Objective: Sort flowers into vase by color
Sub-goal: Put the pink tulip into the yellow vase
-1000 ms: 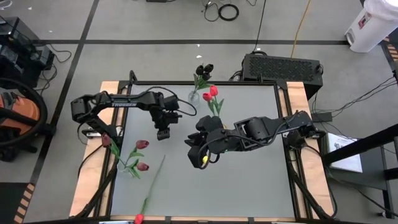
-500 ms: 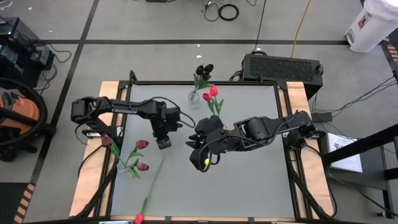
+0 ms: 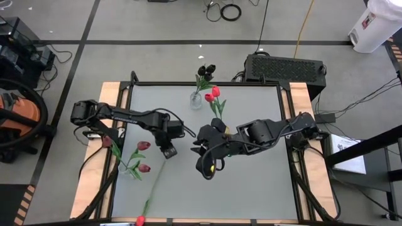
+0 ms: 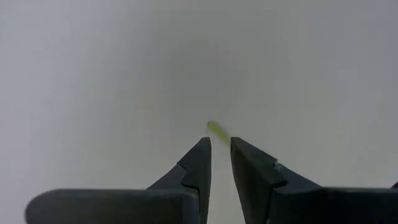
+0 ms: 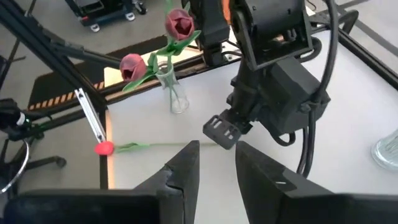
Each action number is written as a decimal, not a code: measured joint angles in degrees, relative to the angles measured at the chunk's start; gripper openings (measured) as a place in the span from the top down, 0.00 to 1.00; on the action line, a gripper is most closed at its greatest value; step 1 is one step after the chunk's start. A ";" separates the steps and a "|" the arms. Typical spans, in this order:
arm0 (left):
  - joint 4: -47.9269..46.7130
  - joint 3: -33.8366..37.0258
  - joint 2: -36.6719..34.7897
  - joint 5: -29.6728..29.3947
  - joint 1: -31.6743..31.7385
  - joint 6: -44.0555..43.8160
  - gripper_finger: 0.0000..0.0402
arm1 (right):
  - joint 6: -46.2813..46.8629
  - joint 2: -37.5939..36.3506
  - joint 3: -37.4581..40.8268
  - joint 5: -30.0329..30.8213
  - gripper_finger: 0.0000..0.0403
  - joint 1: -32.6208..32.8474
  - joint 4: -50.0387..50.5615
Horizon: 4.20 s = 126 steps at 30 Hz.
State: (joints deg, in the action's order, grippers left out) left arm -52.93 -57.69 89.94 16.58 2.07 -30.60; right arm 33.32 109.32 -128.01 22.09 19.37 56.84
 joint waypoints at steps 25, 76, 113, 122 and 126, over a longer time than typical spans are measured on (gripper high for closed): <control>-0.56 -0.04 7.99 6.14 -5.62 -7.26 0.81 | -6.35 0.00 0.00 0.04 0.76 1.38 0.98; 1.91 -0.04 8.04 -2.85 -13.31 -28.26 0.69 | -13.08 0.02 0.00 -4.48 0.76 1.38 1.84; 8.07 3.91 8.06 -1.52 -15.67 -33.48 0.69 | -13.44 0.02 0.00 -7.57 0.76 1.54 1.96; 9.60 3.89 8.06 -1.09 -15.72 -33.62 0.69 | -13.44 0.02 0.00 -7.49 0.76 1.54 2.00; 9.60 3.89 8.06 -1.08 -15.72 -33.62 0.69 | -13.44 0.02 0.00 -7.48 0.76 1.54 2.01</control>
State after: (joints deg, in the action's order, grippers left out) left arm -43.33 -53.80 98.00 15.51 -13.65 -64.23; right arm 19.87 109.34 -128.01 14.61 20.91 58.85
